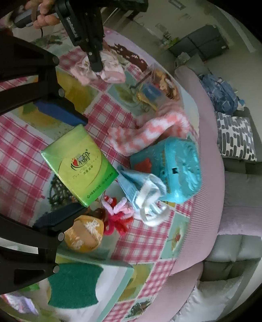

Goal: Organize soft objects
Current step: 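Grasp and lift the green tissue box with the right gripper while the left carries the fabric toward the tray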

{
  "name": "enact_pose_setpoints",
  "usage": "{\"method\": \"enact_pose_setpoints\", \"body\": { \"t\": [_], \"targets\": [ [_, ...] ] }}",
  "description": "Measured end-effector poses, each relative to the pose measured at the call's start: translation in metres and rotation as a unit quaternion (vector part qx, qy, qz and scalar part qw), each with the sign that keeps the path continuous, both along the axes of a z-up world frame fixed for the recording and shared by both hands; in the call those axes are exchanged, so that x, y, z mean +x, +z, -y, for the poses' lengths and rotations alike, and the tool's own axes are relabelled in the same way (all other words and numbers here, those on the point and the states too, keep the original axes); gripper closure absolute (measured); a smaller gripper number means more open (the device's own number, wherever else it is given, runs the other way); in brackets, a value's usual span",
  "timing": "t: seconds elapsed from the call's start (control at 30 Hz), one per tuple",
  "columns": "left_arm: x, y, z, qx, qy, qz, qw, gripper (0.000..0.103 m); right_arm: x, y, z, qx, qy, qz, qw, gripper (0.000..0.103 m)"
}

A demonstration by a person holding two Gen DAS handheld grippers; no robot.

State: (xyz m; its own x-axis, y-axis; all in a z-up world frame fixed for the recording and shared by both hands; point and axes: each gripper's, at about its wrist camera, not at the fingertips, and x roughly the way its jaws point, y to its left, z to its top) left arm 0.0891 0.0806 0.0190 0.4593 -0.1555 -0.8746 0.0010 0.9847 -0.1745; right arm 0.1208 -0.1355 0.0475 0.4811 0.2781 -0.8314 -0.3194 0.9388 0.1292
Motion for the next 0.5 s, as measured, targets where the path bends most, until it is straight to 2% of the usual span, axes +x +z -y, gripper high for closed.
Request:
{"method": "enact_pose_setpoints", "body": {
  "t": [0.27, 0.5],
  "targets": [
    [0.002, 0.04, 0.039, 0.016, -0.037, 0.037, 0.9985, 0.087, -0.025, 0.042, 0.038, 0.02, -0.027, 0.037, 0.999, 0.023],
    [0.015, 0.084, 0.102, 0.02, -0.101, 0.092, 0.9905, 0.087, -0.043, 0.071, 0.103, 0.012, -0.081, 0.068, 0.994, 0.023]
  ]
}}
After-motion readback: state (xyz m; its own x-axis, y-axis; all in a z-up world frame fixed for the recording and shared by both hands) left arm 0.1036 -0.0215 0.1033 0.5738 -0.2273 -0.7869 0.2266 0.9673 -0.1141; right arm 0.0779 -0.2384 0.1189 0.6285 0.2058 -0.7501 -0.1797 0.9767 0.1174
